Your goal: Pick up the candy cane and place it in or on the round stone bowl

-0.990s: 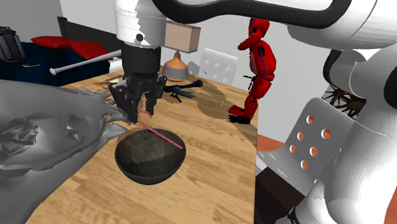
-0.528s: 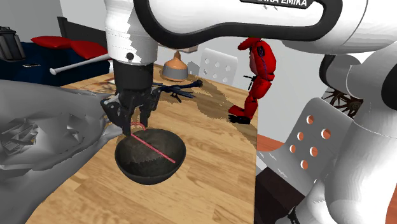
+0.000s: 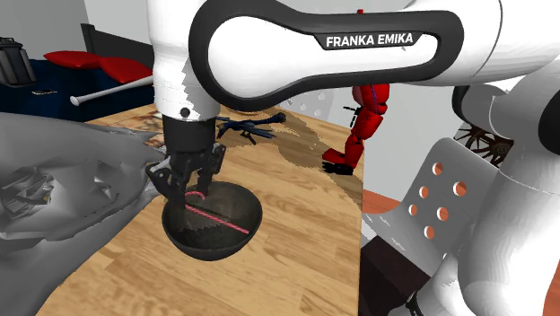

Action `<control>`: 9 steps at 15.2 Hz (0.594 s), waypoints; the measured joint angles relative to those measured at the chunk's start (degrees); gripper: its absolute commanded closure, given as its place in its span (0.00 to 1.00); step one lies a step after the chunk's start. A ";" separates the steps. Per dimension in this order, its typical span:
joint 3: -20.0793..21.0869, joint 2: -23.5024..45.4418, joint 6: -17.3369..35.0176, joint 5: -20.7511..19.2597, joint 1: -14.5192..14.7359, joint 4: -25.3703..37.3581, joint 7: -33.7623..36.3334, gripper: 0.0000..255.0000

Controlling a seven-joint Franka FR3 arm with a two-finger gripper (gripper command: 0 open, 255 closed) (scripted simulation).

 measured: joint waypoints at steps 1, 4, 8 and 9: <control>-0.02 0.09 0.31 -0.06 0.00 -0.24 0.02 1.00; -0.02 0.12 0.59 -0.09 0.01 -0.48 0.05 1.00; -0.02 0.14 0.62 -0.10 0.02 -0.49 0.06 0.00; -0.02 0.14 0.62 -0.10 0.02 -0.49 0.06 0.00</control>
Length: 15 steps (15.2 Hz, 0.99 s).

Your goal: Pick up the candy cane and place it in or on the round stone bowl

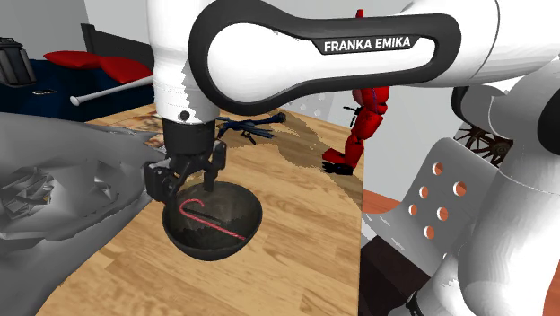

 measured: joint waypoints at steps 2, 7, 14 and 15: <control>0.00 0.00 0.00 0.00 0.00 0.00 0.00 0.00; 0.08 0.05 -3.77 0.05 0.16 3.91 -0.19 0.00; 0.22 0.49 -7.42 -0.20 0.60 7.85 0.01 0.00; 0.22 0.50 -7.44 -0.21 0.60 7.87 0.02 0.00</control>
